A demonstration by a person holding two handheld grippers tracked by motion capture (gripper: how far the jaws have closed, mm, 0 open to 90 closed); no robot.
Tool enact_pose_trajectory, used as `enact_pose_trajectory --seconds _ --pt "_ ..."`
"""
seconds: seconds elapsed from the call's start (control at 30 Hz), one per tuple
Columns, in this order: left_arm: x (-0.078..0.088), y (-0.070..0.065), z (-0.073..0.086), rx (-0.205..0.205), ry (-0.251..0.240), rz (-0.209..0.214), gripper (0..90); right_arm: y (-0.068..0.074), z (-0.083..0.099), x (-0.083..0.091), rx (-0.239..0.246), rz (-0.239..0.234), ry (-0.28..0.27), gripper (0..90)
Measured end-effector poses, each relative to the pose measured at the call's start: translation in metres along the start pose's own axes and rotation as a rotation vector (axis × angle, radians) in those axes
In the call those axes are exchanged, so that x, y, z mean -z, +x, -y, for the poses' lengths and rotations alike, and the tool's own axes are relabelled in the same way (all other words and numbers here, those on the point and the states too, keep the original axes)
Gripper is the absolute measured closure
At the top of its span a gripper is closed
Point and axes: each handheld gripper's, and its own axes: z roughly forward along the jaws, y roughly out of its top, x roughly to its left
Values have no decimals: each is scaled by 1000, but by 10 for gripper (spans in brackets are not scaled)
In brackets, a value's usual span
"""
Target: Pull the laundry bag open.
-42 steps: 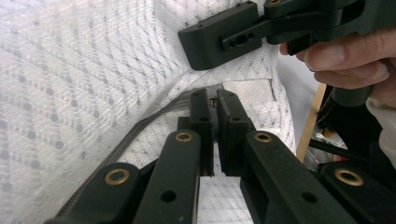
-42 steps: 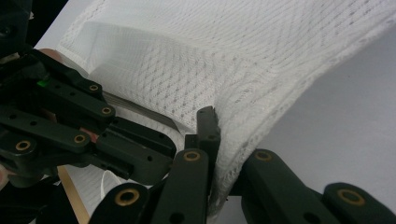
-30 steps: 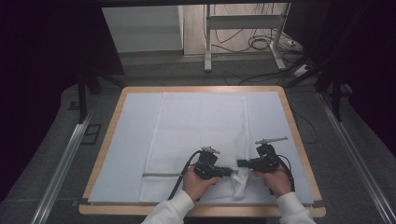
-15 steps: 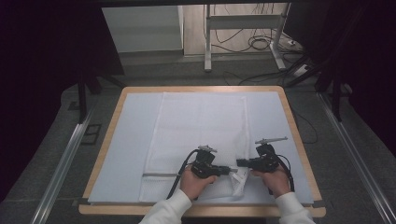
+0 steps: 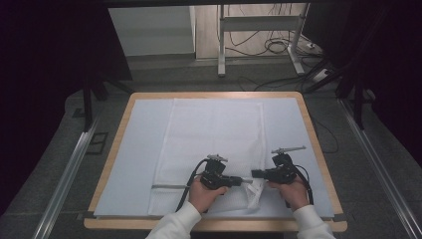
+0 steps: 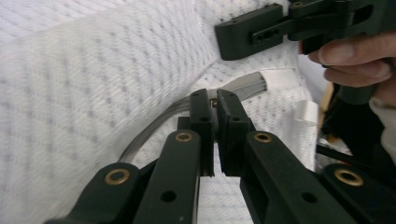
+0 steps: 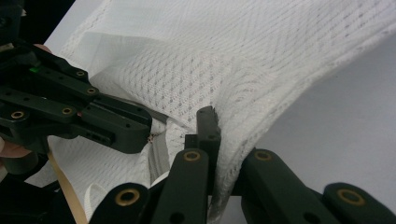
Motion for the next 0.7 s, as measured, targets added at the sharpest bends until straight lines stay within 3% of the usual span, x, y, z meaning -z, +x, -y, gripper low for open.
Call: enact_pose_trajectory --seconds 0.7 --pt "10 8 8 9 -13 -35 866 -2 0 0 -4 1 -6 884"
